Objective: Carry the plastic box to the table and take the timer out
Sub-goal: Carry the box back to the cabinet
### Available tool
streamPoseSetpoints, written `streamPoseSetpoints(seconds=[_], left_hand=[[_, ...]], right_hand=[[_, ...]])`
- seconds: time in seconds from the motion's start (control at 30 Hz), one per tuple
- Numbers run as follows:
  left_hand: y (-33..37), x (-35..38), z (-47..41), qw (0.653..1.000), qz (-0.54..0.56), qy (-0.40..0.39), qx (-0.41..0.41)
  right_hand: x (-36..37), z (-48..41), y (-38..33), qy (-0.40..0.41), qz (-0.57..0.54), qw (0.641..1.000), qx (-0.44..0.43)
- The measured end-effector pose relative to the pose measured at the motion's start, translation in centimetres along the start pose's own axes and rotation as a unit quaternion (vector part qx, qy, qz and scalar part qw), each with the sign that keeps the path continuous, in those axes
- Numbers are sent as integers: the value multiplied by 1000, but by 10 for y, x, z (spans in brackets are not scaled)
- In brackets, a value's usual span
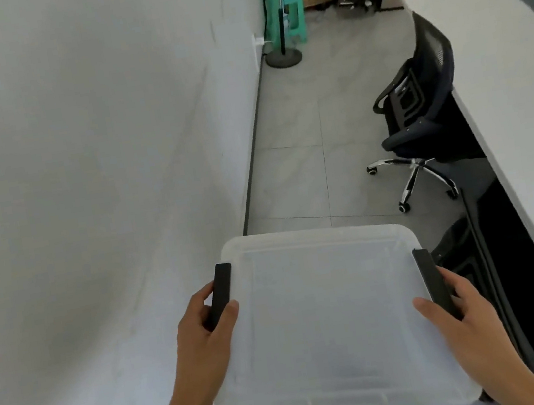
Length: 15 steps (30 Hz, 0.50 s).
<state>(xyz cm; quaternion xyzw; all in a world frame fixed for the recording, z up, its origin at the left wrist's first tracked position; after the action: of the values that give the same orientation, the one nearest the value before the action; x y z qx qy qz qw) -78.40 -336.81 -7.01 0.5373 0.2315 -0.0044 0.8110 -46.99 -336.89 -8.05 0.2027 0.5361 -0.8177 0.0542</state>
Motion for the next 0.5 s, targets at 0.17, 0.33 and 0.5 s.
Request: streamPoseSetpoints(seconds=[0.17, 0.33, 0.5], left_hand=[[38, 48, -108, 999, -20, -31, -2], [91, 96, -209, 999, -27, -28, -10], [153, 128, -305, 1000, -22, -10, -11]], right_hand=[[8, -101, -21, 29, -14, 999, 29], [8, -224, -64, 24, -19, 999, 35], [14, -346, -129, -10, 14, 1000, 11]])
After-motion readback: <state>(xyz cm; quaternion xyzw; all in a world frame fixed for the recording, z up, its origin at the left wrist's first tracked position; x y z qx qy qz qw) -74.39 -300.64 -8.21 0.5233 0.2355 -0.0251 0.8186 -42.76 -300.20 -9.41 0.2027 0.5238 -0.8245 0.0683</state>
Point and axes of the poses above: each hand's wrist, its own z-axis away from the middle knuckle, its own x-axis out of the palm, y = z × x, the point moved 2 cm from there along -z, towards the middle knuckle, and after that the axes turned 1 degree about -x, right-handed, at the moved point
